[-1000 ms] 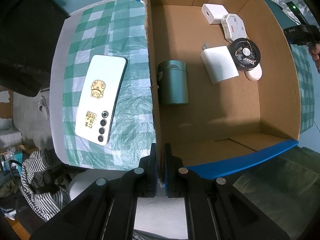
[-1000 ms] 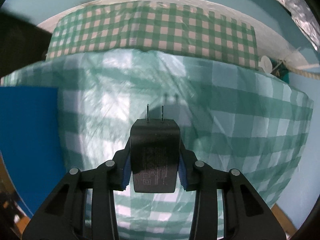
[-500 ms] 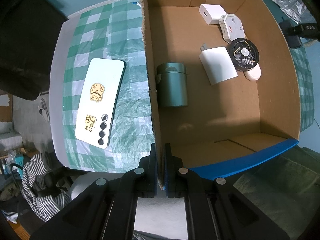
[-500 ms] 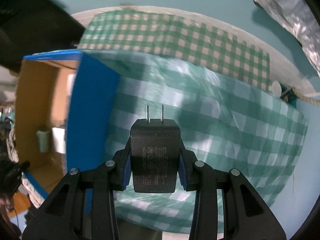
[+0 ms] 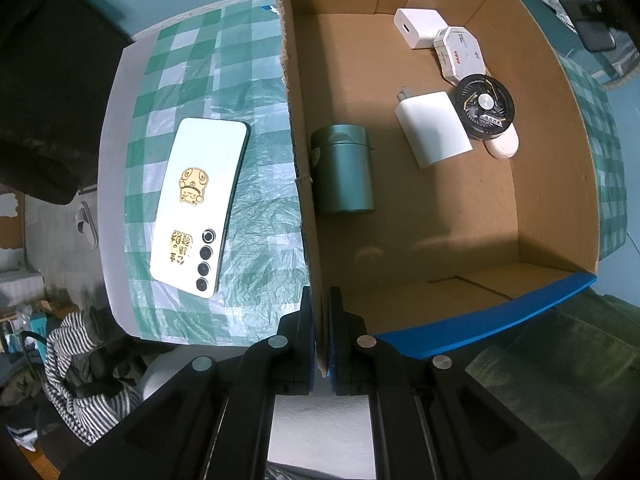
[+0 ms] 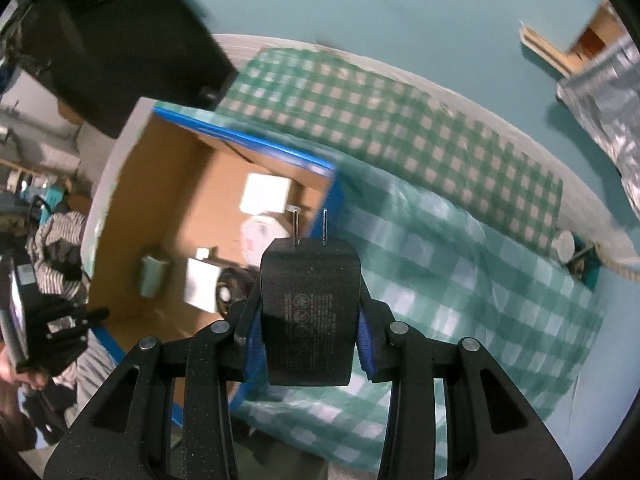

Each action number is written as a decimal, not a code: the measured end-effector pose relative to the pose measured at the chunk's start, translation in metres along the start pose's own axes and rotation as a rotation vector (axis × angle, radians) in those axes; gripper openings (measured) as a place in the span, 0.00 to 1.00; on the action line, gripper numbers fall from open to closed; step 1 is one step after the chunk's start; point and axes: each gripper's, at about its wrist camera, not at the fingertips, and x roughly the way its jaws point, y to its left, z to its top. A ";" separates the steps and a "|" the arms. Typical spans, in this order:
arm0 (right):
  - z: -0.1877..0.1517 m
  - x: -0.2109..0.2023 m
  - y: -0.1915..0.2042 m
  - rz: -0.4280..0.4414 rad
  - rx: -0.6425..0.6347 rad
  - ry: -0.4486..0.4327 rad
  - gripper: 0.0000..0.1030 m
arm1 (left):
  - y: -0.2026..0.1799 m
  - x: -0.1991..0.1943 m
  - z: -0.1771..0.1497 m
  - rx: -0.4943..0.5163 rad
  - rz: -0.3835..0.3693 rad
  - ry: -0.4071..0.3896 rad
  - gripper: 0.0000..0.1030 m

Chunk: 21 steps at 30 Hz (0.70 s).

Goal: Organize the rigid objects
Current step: 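Lift the black charger with the right gripper and carry it over the box, then lower the black charger into the box and open the right gripper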

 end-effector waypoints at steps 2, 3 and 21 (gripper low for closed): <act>0.005 0.000 0.010 -0.003 -0.026 -0.005 0.36 | -0.001 0.000 0.000 0.006 0.002 -0.001 0.05; 0.008 0.001 0.016 -0.008 -0.042 -0.004 0.36 | -0.001 0.000 0.000 0.007 0.002 -0.001 0.05; 0.016 0.056 0.063 -0.083 -0.208 0.107 0.36 | -0.002 -0.002 0.000 0.023 -0.003 -0.013 0.05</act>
